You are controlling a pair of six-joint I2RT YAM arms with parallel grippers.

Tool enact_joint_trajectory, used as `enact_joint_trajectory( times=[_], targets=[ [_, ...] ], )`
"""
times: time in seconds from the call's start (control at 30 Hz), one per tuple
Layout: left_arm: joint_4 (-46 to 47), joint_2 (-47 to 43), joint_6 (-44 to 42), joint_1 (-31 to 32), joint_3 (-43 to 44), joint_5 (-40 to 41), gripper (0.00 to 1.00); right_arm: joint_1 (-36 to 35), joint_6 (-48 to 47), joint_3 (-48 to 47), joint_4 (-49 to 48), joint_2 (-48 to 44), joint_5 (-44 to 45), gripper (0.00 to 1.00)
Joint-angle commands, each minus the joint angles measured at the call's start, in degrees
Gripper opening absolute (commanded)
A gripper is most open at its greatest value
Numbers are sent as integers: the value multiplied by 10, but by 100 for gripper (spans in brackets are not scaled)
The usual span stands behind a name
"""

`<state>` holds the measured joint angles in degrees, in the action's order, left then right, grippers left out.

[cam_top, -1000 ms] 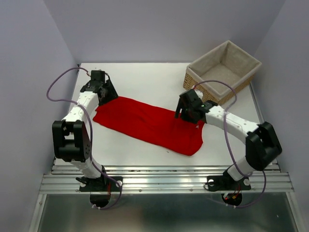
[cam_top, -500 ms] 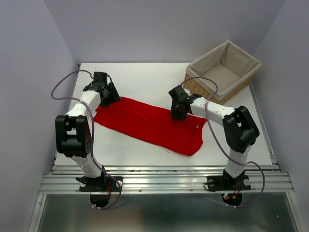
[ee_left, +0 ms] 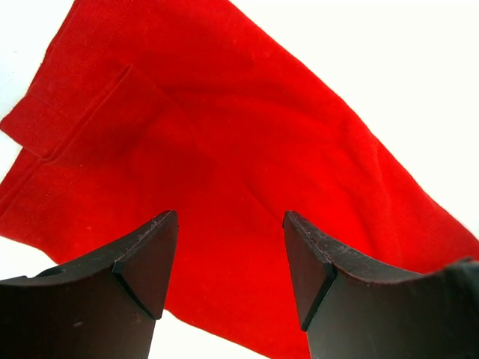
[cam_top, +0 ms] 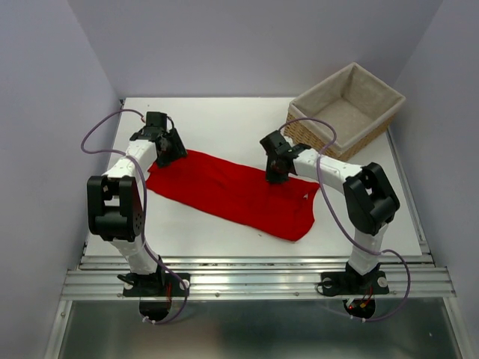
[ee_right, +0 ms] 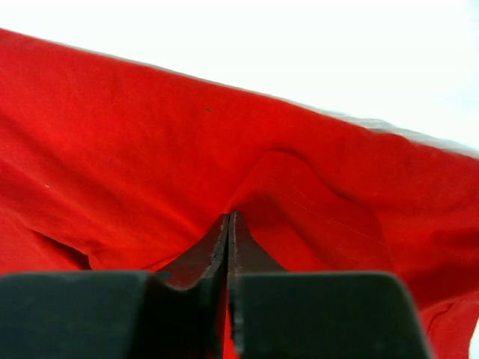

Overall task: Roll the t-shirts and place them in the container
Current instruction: Fold the T-shirt at the center of the board.

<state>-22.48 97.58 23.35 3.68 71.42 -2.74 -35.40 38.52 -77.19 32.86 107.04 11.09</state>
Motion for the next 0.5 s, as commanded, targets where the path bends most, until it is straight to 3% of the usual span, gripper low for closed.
enact_joint_trajectory(
  times=[0.0,0.23,0.47],
  targets=[
    [1,-7,-11,-1,31,1,69,-5,8,-20,-1,-19,10,1],
    [6,-20,-12,-1,28,-5,69,-5,-12,46,-75,-133,15,1],
    [5,-18,-15,-1,22,0,69,-5,14,199,-112,-247,5,1]
  ],
)
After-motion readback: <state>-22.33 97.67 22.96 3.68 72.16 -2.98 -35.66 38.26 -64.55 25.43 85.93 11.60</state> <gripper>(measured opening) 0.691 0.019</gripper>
